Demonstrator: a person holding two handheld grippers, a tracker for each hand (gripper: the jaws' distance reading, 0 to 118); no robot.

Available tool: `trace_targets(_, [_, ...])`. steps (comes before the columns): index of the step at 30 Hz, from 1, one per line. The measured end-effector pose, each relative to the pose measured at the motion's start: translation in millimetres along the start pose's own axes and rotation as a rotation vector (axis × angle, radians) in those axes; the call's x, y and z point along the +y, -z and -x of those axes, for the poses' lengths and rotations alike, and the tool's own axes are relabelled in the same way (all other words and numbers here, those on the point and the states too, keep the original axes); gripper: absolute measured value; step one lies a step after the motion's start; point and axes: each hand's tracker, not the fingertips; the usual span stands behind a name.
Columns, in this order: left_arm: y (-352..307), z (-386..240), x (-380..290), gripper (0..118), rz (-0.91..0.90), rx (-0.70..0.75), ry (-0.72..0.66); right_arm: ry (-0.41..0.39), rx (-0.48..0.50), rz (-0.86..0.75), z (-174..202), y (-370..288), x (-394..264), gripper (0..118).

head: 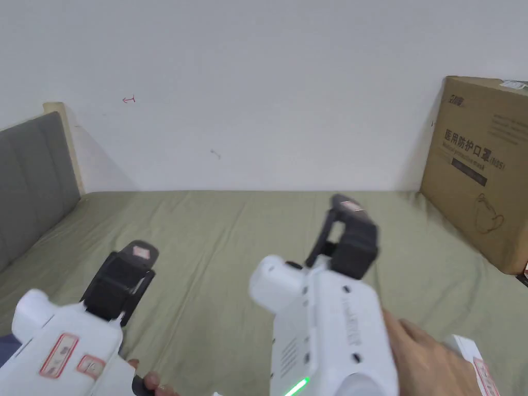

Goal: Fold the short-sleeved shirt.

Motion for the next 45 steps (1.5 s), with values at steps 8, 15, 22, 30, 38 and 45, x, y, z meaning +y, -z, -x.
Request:
trace_targets(8, [5, 14, 9, 109, -0.001, 0.139, 0.049, 0.366, 0.345, 0.088, 9, 7, 0, 118])
trace_targets(15, [6, -107, -26, 118, -0.019, 0.087, 1.082, 1.394, 0.363, 0.283, -41, 19, -76, 118])
trace_targets(22, [7, -109, -68, 118, 0.055, 0.185, 1.457, 1.467, 0.184, 0.481, -21, 0, -107, 118])
trace_targets(30, [3, -113, -43, 50, 0.068, 0.139, 1.255, 1.286, 0.075, 0.344, -46, -8, -78, 113])
trace_targets(38, [0, -100, -44, 0, 0.092, 0.105, 1.266, 1.265, 0.085, 0.379, -39, -7, -83, 1])
trace_targets(45, [6, -103, -43, 0, 0.105, 0.119, 1.251, 1.311, 0.083, 0.358, -51, -6, -84, 0])
